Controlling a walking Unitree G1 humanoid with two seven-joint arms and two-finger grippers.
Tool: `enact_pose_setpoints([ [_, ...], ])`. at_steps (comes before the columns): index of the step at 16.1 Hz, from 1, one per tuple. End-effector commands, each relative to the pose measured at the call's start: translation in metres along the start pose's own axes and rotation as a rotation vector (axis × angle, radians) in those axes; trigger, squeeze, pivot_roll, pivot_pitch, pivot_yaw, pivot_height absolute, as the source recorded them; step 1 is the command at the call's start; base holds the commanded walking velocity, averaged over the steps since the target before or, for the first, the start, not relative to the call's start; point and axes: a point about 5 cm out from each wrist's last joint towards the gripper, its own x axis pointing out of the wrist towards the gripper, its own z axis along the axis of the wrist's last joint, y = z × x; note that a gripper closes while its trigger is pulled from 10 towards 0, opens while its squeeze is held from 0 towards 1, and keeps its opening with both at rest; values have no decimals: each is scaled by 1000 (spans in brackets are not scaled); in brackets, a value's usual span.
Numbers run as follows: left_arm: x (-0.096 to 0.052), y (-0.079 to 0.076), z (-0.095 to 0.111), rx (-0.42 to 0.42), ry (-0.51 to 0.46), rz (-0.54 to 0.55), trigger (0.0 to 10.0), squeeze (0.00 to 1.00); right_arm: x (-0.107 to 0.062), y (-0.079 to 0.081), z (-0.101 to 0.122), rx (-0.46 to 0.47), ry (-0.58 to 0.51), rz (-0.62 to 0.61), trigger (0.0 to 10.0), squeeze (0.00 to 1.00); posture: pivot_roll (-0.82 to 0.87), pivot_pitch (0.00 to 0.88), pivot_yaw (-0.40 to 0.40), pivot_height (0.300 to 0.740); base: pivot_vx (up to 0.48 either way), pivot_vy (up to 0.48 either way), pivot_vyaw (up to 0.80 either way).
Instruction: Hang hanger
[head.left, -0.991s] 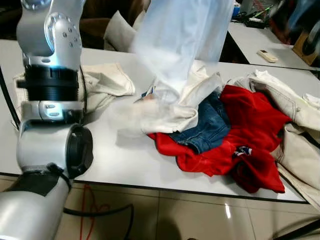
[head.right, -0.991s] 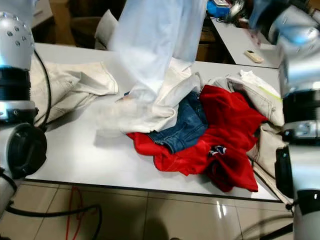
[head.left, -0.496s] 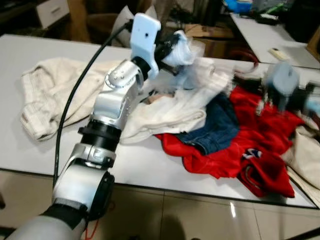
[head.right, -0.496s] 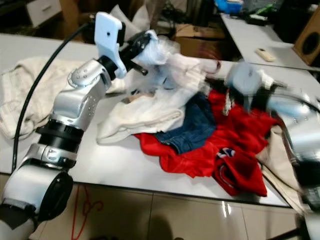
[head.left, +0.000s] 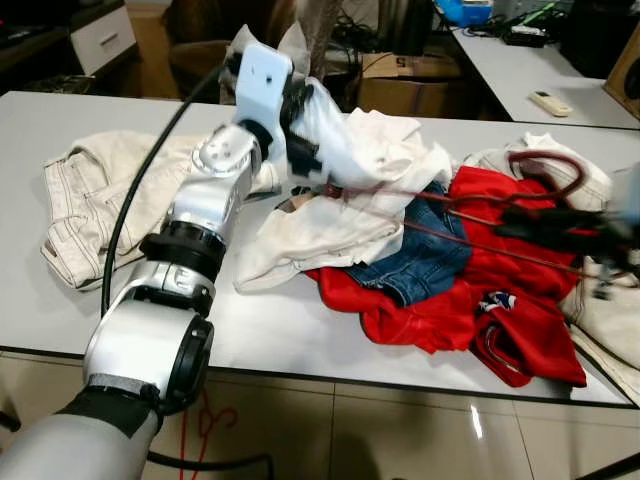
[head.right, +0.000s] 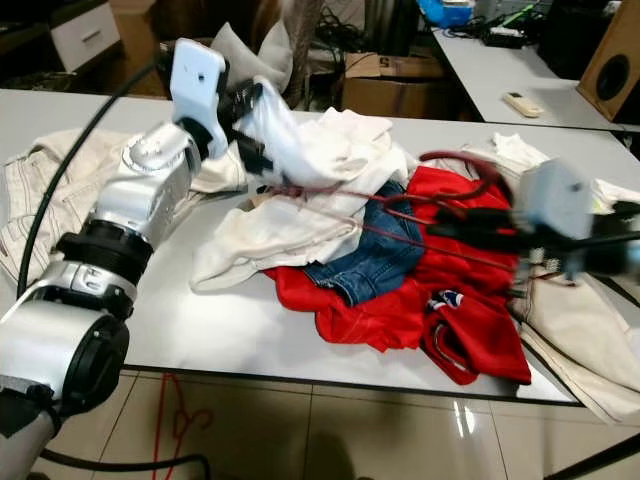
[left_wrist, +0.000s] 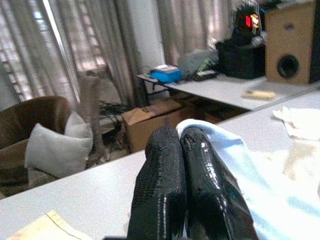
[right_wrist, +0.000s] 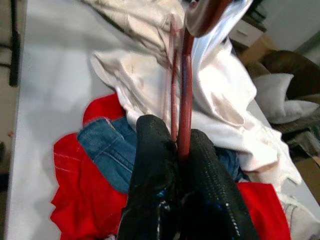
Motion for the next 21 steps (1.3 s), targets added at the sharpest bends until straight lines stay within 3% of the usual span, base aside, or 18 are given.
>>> enact_pose_setpoints([
  [1,-9,6,-19,19,67,-12,10000,0,-17,-5,17,-13,-34,-20,10000,0,-177,0,34,740,0,0,0],
  [3,-25,6,-47,-26,134,-71,10000,0,-42,-13,32,-7,-92,-97,10000,0,-179,0,36,740,0,0,0],
  [6,-51,-35,-63,-80,114,-444,10000,0,-42,-28,26,-8,-53,-320,10000,0,-173,0,26,740,0,0,0],
  [8,-74,-54,-55,-92,90,-610,10000,1000,-23,-26,16,43,-40,-433,10000,0,-170,0,21,740,0,0,0],
  [9,-79,-56,-51,-86,85,-635,10000,1000,-18,-24,13,59,-25,-451,10000,0,-170,0,21,740,0,0,0],
  [10,-101,-53,-45,56,144,-730,10000,1000,-1,-22,7,169,-61,-540,10000,0,-149,0,3,740,0,0,0],
  [12,-125,-43,-41,183,233,-795,10000,1000,21,-17,6,282,-119,-588,10000,0,-143,0,1,740,0,0,0],
  [15,-152,-23,-17,127,273,-763,10000,1000,51,-17,6,386,-185,-727,10000,0,-128,0,-6,740,0,0,0],
  [16,-154,-20,-12,105,258,-735,10000,1000,54,-17,5,403,-189,-738,10000,0,-120,0,-7,740,0,0,0],
  [17,-157,-11,1,46,200,-648,10000,1000,61,-13,9,445,-216,-738,10000,0,-113,0,-7,740,0,0,0],
  [19,-153,1,13,14,101,-460,10000,1000,70,-7,13,497,-242,-777,10000,0,-104,0,-12,740,0,0,0],
  [20,-146,12,10,10,69,-223,10000,780,75,-5,20,536,-299,-862,10000,0,-101,0,-13,740,0,0,0],
  [21,-143,16,6,12,47,-83,10000,569,80,-2,25,562,-327,-885,10000,0,-113,0,-8,740,0,0,0],
])
